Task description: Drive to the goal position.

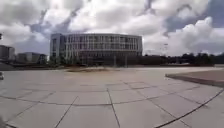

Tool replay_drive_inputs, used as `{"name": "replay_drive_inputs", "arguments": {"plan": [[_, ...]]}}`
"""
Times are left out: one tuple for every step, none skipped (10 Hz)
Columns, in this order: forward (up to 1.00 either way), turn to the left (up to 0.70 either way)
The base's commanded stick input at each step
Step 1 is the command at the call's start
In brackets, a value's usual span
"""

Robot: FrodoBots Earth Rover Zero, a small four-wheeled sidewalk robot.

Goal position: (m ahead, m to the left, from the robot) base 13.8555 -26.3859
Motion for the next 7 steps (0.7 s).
{"name": "replay_drive_inputs", "arguments": {"plan": [[1.00, -0.09], [1.00, -0.16], [1.00, 0.00], [1.00, 0.00], [1.00, 0.00], [1.00, 0.00], [1.00, 0.00]]}}
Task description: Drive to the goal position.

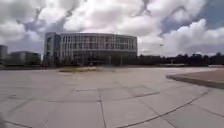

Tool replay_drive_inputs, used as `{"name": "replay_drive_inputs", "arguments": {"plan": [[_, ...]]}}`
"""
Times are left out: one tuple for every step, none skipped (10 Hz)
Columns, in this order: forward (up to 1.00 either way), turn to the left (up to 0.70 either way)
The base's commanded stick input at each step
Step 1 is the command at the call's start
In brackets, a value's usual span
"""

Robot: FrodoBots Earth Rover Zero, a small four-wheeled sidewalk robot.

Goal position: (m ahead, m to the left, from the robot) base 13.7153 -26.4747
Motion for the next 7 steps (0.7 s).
{"name": "replay_drive_inputs", "arguments": {"plan": [[1.00, -0.06], [1.00, -0.26], [1.00, -0.15], [1.00, -0.04], [1.00, -0.28], [1.00, -0.30], [1.00, -0.30]]}}
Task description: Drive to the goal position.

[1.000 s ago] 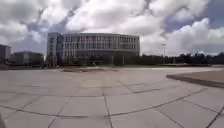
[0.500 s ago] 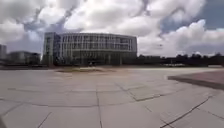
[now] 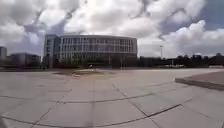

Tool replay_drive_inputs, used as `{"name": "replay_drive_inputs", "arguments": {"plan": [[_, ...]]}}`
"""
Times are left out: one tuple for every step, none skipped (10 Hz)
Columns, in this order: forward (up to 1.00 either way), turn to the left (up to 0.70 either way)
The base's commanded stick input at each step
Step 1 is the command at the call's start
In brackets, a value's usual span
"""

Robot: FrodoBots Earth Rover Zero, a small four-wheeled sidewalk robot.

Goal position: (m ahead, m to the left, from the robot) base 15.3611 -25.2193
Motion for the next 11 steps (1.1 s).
{"name": "replay_drive_inputs", "arguments": {"plan": [[1.00, -0.29], [1.00, -0.29], [1.00, -0.29], [1.00, -0.29], [1.00, -0.29], [1.00, -0.29], [1.00, -0.28], [1.00, -0.28], [1.00, -0.26], [1.00, -0.23], [1.00, 0.00]]}}
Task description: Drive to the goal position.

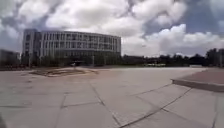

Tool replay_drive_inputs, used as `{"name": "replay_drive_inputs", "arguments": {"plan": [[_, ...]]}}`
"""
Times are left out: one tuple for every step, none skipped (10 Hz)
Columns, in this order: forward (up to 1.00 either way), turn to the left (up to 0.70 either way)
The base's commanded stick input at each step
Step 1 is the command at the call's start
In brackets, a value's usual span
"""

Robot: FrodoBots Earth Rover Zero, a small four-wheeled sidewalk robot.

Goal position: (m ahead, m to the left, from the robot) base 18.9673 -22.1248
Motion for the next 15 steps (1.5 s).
{"name": "replay_drive_inputs", "arguments": {"plan": [[1.00, 0.00], [1.00, 0.00], [1.00, -0.02], [1.00, -0.17], [1.00, -0.28], [1.00, -0.02], [1.00, 0.00], [1.00, 0.00], [1.00, 0.00], [1.00, 0.00], [1.00, -0.04], [1.00, -0.24], [1.00, -0.32], [1.00, -0.32], [1.00, -0.32]]}}
